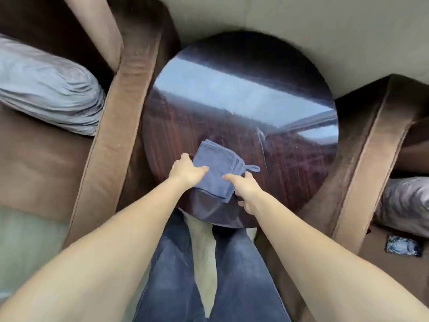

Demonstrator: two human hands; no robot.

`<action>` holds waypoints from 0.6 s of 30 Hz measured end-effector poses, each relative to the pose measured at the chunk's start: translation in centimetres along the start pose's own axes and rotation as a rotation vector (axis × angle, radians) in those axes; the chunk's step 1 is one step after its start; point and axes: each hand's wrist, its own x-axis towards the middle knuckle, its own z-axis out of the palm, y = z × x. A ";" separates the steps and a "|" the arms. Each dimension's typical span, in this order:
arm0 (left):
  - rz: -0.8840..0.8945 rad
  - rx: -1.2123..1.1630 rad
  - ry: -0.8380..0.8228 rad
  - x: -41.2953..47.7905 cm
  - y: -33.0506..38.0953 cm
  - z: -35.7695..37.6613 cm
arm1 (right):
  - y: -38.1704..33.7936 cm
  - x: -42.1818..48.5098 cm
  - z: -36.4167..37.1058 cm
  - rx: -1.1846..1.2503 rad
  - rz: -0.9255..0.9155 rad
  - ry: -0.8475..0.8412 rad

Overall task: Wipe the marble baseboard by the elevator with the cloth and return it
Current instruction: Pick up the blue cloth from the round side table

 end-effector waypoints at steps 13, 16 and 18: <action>-0.079 -0.803 -0.123 -1.1 -6.7 -1.1 | -1.5 -3.7 4.2 0.179 -0.037 -0.223; -0.054 -0.991 -0.123 -4.3 -11.4 -4.0 | -0.8 -8.7 8.5 0.095 -0.125 -0.283; -0.042 -1.156 -0.082 -7.8 -17.0 -6.1 | 1.4 -13.3 13.9 0.004 -0.180 -0.332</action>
